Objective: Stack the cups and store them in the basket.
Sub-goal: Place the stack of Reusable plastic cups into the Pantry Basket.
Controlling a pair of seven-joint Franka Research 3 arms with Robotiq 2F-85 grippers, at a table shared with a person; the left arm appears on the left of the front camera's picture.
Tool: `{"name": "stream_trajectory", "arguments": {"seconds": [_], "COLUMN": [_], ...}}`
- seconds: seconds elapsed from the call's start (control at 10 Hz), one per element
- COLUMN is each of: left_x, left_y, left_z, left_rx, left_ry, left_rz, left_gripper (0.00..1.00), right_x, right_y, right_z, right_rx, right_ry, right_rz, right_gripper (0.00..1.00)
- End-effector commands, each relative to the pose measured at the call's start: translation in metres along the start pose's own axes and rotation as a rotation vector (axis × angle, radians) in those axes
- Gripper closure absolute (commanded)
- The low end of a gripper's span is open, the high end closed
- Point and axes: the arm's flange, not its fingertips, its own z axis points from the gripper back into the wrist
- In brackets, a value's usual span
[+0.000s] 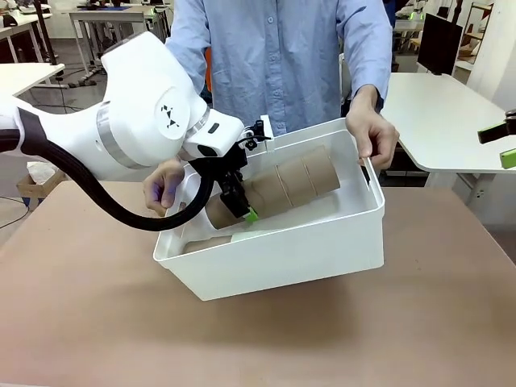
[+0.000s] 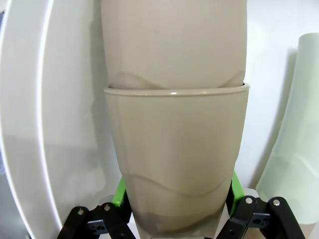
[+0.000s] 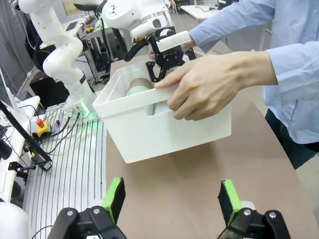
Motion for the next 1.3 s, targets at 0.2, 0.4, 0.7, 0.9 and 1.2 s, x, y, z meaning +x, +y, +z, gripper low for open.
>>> {"name": "stream_trajectory", "arguments": {"seconds": [0.2, 0.4, 0.7, 0.9, 1.2], "left_x": [0.002, 0.003, 0.004, 0.005, 0.002], "left_y": [0.003, 0.004, 0.004, 0.006, 0.006], "left_z": [-0.002, -0.007, 0.006, 0.031, 0.102], "left_rx": [0.051, 0.036, 0.006, -0.025, -0.081], "left_ry": [0.014, 0.010, 0.003, -0.014, -0.075], "left_rz": [0.024, 0.021, -0.022, -0.022, -0.036], "left_gripper": [0.15, 0.15, 0.00, 0.00, 0.00], "right_x": [0.003, 0.003, 0.003, 0.003, 0.003], "right_y": [0.001, 0.001, 0.001, 0.001, 0.001], "right_z": [0.000, 0.000, 0.000, 0.000, 0.000], "right_rx": [-0.001, -0.001, -0.001, -0.001, -0.001], "right_ry": [-0.018, -0.018, -0.018, -0.018, -0.018], "right_rz": [-0.013, -0.013, -0.013, -0.013, -0.013], "right_gripper": [0.00, 0.00, 0.00, 0.00, 0.00]}}
